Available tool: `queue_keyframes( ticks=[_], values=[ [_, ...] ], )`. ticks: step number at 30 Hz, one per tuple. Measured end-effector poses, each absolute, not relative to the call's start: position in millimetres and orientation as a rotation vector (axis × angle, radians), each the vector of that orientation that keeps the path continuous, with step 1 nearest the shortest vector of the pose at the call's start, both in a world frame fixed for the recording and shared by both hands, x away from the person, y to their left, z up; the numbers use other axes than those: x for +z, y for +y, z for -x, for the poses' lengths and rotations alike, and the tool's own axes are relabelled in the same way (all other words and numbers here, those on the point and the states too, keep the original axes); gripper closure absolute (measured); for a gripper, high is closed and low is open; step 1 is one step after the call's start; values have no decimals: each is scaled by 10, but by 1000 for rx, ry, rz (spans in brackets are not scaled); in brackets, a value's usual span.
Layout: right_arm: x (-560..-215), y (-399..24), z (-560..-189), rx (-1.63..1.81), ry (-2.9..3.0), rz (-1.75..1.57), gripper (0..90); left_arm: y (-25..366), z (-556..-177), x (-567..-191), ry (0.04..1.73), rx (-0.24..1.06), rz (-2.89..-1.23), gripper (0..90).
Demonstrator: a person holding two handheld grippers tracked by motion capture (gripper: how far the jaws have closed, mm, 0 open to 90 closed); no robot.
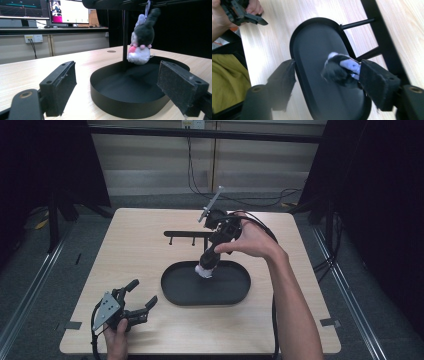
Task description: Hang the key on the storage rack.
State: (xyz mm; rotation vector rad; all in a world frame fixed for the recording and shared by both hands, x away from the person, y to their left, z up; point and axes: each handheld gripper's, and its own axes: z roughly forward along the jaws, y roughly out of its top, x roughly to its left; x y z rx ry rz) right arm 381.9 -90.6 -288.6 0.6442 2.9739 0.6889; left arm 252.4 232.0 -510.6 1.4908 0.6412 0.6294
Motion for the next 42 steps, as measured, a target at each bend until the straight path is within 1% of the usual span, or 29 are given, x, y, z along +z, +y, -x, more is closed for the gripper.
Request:
queue_keyframes(
  ticks=[1,5,12,14,21,23,25,26,27,30,35,37,38,39,41,42],
  values=[
    [-2903,-915,-3755,740,2974,-632,270,2319,-2524,-5106,641,630,-1489,152],
    [-2944,-935,-3676,774,2966,-633,265,2322,-2523,-5105,641,629,-1493,153],
    [-3052,-1059,-3510,935,2846,-658,255,2322,-2523,-5105,641,629,-1493,152],
    [-3112,-1109,-3436,968,2824,-670,277,2321,-2523,-5105,642,630,-1493,152],
    [-3369,-1318,-3202,1158,2621,-750,247,2322,-2523,-5105,641,630,-1493,153],
    [-3489,-1399,-3087,1194,2507,-818,231,2321,-2523,-5105,642,630,-1492,152],
    [-3523,-1412,-3056,1198,2493,-832,224,2322,-2523,-5105,641,629,-1493,152],
    [-3638,-1461,-2968,1200,2440,-876,183,2322,-2523,-5105,641,629,-1493,152],
    [-3638,-1461,-2968,1200,2440,-876,183,2320,-2523,-5105,642,630,-1491,152],
    [-3790,-1548,-2851,1246,2337,-940,140,2322,-2522,-5104,641,629,-1494,152],
    [-4053,-1635,-2657,1264,2159,-991,137,2321,-2523,-5105,642,630,-1492,152],
    [-4197,-1674,-2589,1291,2103,-1027,138,2321,-2523,-5105,642,631,-1493,152],
    [-4350,-1707,-2534,1316,2048,-1053,139,2322,-2522,-5104,642,629,-1494,152],
    [-4350,-1707,-2534,1316,2048,-1053,139,2321,-2523,-5105,642,630,-1492,152],
    [-4493,-1732,-2464,1329,1970,-1052,140,2321,-2523,-5105,641,631,-1492,152],
    [-4677,-1763,-2387,1358,1866,-1083,152,2322,-2523,-5104,641,630,-1494,152]
  ],
)
